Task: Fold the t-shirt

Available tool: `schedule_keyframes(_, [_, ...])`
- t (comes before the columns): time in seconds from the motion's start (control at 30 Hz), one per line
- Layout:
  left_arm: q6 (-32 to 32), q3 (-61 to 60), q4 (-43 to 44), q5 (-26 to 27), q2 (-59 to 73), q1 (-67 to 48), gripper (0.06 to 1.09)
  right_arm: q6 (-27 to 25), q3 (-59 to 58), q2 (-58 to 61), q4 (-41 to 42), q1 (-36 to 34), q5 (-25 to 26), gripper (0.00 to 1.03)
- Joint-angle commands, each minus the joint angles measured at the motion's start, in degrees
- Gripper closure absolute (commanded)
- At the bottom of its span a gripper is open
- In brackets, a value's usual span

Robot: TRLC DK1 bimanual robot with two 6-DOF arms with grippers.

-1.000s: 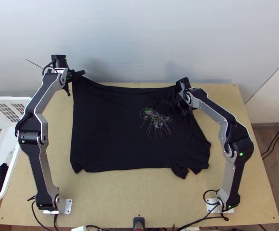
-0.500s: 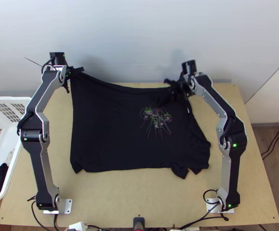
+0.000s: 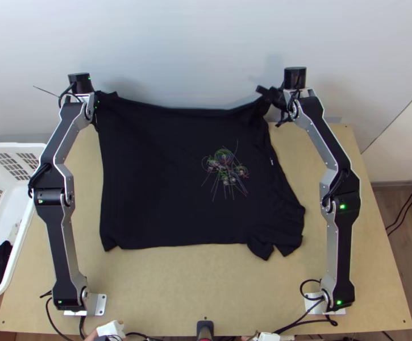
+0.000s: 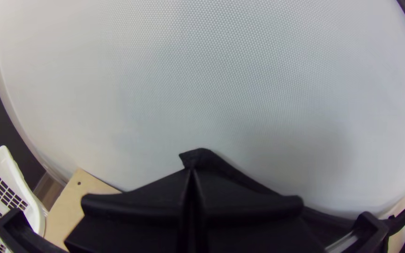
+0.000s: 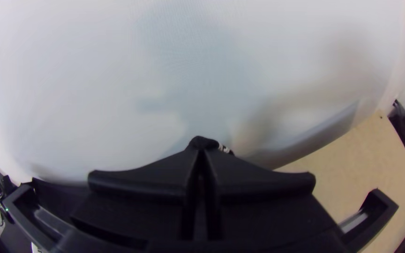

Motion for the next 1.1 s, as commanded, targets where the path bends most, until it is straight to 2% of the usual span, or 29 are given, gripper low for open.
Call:
schedule_keyframes(0.0, [0.52,1.84,2.92,-0.98,1.65,0.23,1.05,-1.71,1.22,0.45,2.56,-0.10,4.17,1.00])
schedule_keyframes(0.13, [0.34,-0.18,-2.18,1.66,-0.02,-0.13,1.04,-1.44,-2.47,-2.89,-2.36,1.13,3.02,1.00])
schedule_keyframes(0.4, [0.43,-11.87,-3.15,7.28,-9.43,0.14,1.04,-0.30,-17.42,-14.58,-4.47,1.39,-2.07,1.00])
schedule_keyframes(0.8, [2.89,-37.27,1.86,9.57,-27.09,1.63,1.04,-0.12,-35.70,-31.10,-9.83,-0.28,-7.79,1.00])
schedule_keyframes(1.07, [3.15,-52.39,3.71,10.45,-38.08,2.16,1.04,-1.88,-48.00,-40.42,-11.23,-0.63,-9.55,1.00])
